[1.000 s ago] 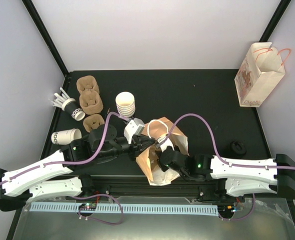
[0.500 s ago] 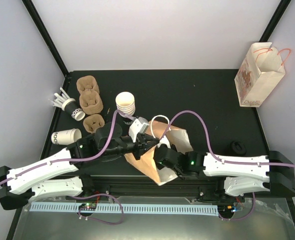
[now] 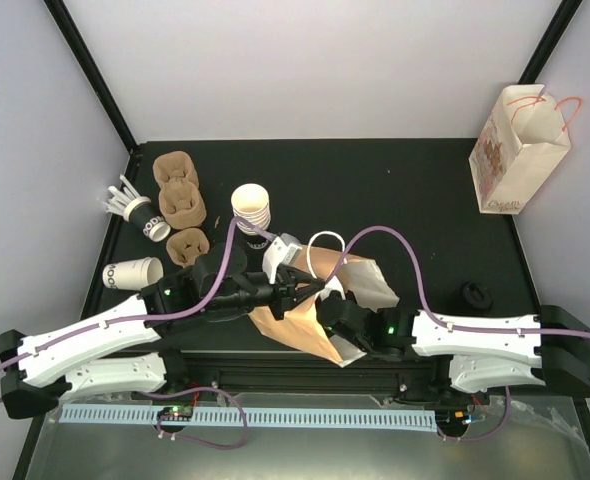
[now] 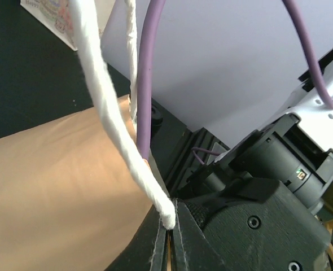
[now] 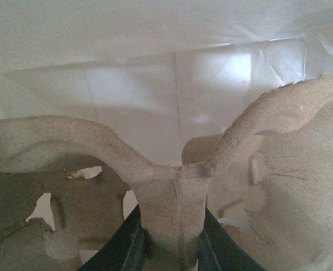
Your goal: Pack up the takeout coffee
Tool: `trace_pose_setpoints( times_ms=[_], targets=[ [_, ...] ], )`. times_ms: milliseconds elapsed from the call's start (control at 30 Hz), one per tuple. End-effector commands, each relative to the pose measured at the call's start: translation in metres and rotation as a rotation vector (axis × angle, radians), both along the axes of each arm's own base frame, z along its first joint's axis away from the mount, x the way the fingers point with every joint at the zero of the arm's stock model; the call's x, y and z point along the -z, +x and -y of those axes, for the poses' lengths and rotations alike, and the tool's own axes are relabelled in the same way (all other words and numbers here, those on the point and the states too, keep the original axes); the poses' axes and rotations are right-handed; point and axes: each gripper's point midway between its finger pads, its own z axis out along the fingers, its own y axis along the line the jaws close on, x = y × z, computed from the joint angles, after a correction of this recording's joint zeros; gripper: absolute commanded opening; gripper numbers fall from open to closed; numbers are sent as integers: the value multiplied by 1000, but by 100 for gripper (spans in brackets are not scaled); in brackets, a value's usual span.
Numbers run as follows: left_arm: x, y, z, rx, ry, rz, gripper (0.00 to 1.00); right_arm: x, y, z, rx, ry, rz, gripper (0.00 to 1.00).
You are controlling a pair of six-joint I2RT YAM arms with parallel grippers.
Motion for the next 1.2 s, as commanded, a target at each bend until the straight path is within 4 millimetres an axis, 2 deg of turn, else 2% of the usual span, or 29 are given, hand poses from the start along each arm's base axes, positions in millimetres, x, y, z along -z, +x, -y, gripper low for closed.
trace_pose_setpoints(
  times_ms=[0,200,300,467,600,800,967,1167],
  targets=[
    [-68,-22,-3,91,-239,76,2,11,-3,4,-48,-57,0,17],
    [-85,-25,-8,91,-315,82,2,24,-6,6,-79,-141,-22,18],
    [-94,-27,-13,91,-347,87,2,25,-7,11,-84,-198,-27,18],
    [-101,-24,-22,59,-370,56,2,18,-14,27,-83,-269,-80,18],
    [-103,-15,-24,22,-381,12,2,8,-26,31,-112,-293,-159,19],
    [-97,3,-26,-33,-394,-117,3,0,-43,48,-107,-380,-281,19],
    [-87,19,-35,-78,-413,-216,2,-15,-53,63,-112,-440,-345,22],
    [-71,32,-43,-94,-434,-273,1,-18,-63,69,-157,-553,-409,23]
  ],
)
